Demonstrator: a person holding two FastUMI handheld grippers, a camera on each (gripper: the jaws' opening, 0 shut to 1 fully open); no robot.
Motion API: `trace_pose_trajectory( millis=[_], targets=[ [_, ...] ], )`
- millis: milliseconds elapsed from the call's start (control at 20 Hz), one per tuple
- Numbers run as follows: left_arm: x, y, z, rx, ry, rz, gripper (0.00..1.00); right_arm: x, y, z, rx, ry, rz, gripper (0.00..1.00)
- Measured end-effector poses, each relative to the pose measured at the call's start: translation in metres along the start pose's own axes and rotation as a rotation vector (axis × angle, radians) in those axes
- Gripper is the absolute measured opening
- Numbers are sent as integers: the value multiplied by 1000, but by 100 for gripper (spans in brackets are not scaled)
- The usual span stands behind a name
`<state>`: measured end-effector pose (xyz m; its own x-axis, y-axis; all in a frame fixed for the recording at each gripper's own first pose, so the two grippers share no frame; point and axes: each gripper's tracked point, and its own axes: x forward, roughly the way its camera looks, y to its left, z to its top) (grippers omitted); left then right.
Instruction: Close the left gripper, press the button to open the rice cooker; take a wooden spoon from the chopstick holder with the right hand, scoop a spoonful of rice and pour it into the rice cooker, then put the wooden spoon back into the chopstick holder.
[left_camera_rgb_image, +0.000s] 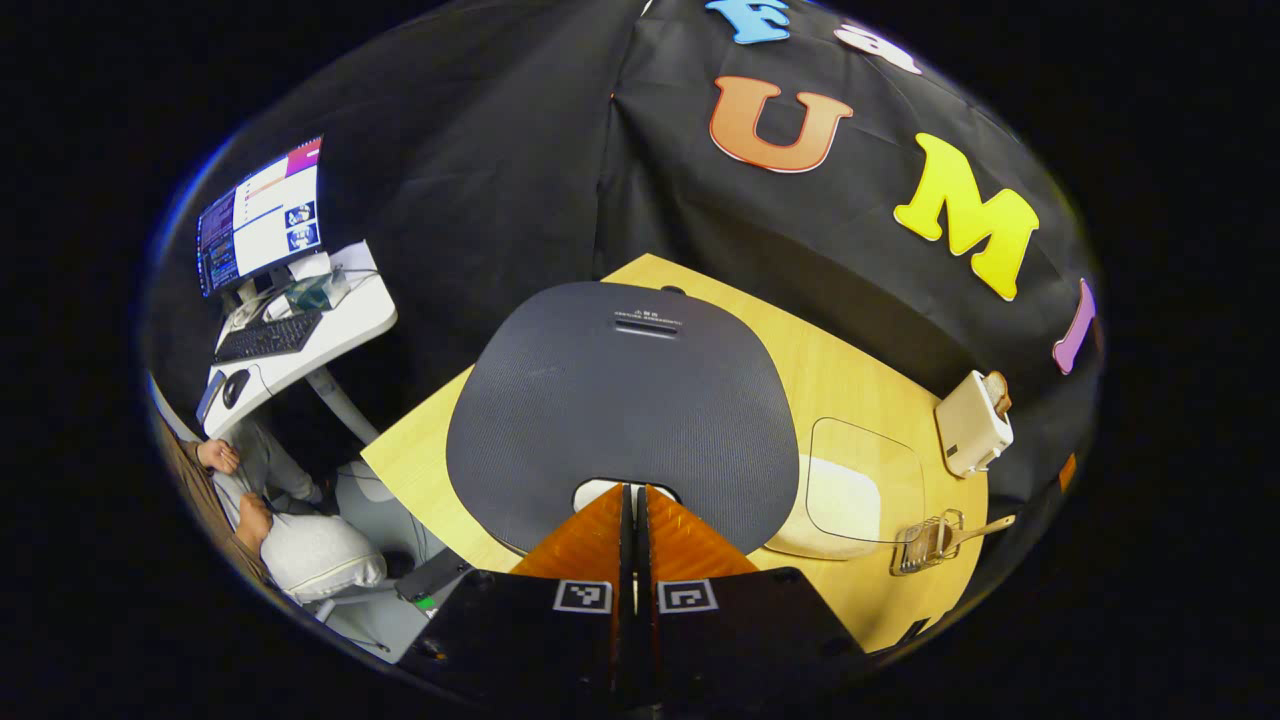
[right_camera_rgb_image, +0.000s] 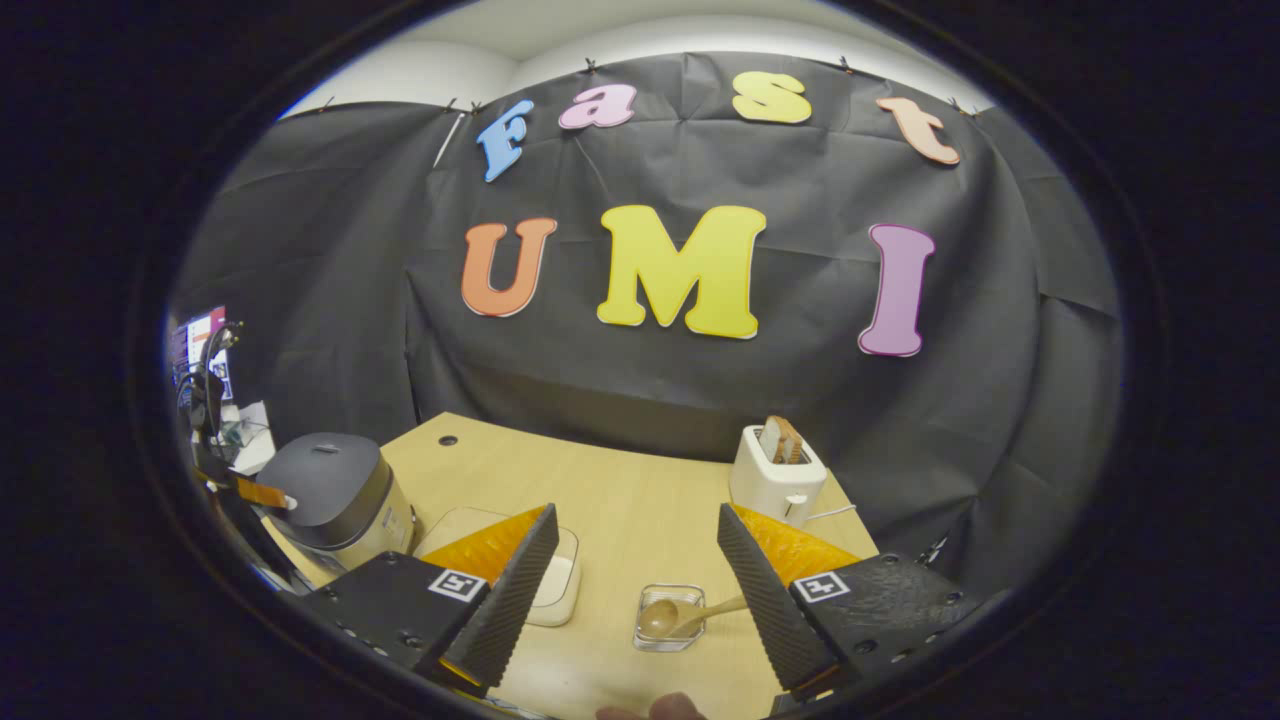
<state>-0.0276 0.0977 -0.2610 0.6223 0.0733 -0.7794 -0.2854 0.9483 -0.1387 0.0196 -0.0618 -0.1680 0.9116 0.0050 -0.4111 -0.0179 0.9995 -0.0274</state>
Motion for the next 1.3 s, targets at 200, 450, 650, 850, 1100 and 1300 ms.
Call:
trace_pose_trajectory(
  millis=[200, 450, 650, 850, 1100, 1300],
  targets=[
    [-4, -1, 11, -9, -9, -17, 2, -3, -6, 5, 12, -12, -11, 95],
    [-26, -9, 54, 51, -179, -28, 7, -10, -11, 9, 11, -31, -13, 96],
    [-42, -27, 108, 154, -380, -64, 5, -15, -16, 11, 16, -40, -16, 96],
    [-54, -42, 158, 217, -531, -29, 80, -20, -23, 17, 24, -58, -21, 96],
    [-74, -50, 180, 173, -621, -13, 98, -22, -30, 17, 37, -73, -11, 96],
    [-74, -47, 161, 169, -565, -3, 98, -18, -33, 3, 24, -35, 8, 95]
  ],
)
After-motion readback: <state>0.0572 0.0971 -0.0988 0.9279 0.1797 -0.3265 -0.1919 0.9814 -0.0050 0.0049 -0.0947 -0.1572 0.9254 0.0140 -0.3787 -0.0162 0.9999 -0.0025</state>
